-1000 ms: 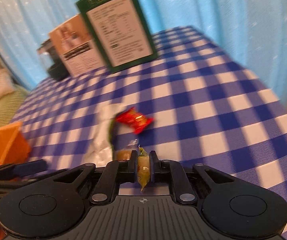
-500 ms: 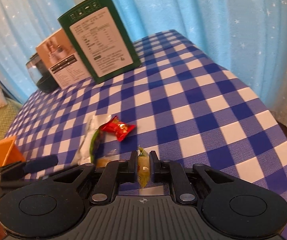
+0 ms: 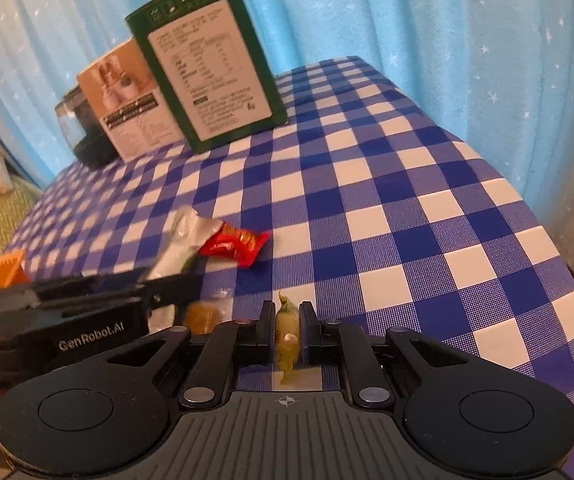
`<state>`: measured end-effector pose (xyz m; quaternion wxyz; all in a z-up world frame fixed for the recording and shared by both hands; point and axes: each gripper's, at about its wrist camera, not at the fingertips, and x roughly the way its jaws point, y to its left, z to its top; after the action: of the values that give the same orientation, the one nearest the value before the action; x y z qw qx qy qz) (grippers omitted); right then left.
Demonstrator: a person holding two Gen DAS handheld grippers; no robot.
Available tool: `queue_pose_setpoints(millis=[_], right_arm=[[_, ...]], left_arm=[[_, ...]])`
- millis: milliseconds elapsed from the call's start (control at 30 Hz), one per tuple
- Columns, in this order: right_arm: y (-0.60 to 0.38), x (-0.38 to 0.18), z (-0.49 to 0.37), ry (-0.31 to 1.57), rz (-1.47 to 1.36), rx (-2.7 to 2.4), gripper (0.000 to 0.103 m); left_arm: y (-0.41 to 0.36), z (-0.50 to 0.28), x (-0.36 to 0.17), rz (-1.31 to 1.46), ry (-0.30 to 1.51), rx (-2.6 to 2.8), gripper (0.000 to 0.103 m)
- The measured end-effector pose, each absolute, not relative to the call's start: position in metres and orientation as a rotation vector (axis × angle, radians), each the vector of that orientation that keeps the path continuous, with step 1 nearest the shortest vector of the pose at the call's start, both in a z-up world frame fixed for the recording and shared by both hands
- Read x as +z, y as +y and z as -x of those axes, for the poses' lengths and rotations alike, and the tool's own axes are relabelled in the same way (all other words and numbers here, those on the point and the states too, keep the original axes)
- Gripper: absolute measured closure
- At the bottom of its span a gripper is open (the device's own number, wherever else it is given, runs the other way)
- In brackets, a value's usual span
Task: Organize snacks
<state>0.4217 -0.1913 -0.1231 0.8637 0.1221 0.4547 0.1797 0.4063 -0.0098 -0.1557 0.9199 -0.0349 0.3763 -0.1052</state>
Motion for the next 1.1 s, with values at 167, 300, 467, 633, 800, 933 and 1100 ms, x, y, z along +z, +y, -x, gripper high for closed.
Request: queue_pose_setpoints(millis=[167, 300, 467, 633, 800, 933, 1100], right_arm=[[-0.187, -0.123, -0.418, 0.944, -0.203, 0.377, 0.09], [-0.183, -0.122, -0.414, 0.937, -0.138, 0.373, 0.09], [-0.189, -0.118, -0.412, 0.988, -0.198, 0.339, 0.091], [-0.193, -0.109, -0.4, 1.051, -0.266, 0.359, 0.091], [-0.185, -0.104, -0.39, 1.055, -0.204, 0.364, 0.091], [-0.177, -0.106, -0.385, 1.032, -0.144, 0.376, 0.091], [-0.17, -0.108, -0.384, 1.013, -0.101, 0.385, 0.091]], left_arm=[[-0.006, -0.392, -0.151, 0.063, 0.795, -0.19, 0.072], [-0.006, -0.371, -0.148, 0.067, 0.826, -0.17, 0.072], [-0.005, -0.337, -0.144, 0.062, 0.844, -0.155, 0.072], [-0.001, -0.309, -0.142, 0.037, 0.853, -0.156, 0.071], [0.002, -0.308, -0.139, 0.028, 0.832, -0.161, 0.06], [0.005, -0.315, -0.138, 0.023, 0.819, -0.155, 0.06], [0.007, -0.322, -0.144, 0.007, 0.836, -0.154, 0.06]])
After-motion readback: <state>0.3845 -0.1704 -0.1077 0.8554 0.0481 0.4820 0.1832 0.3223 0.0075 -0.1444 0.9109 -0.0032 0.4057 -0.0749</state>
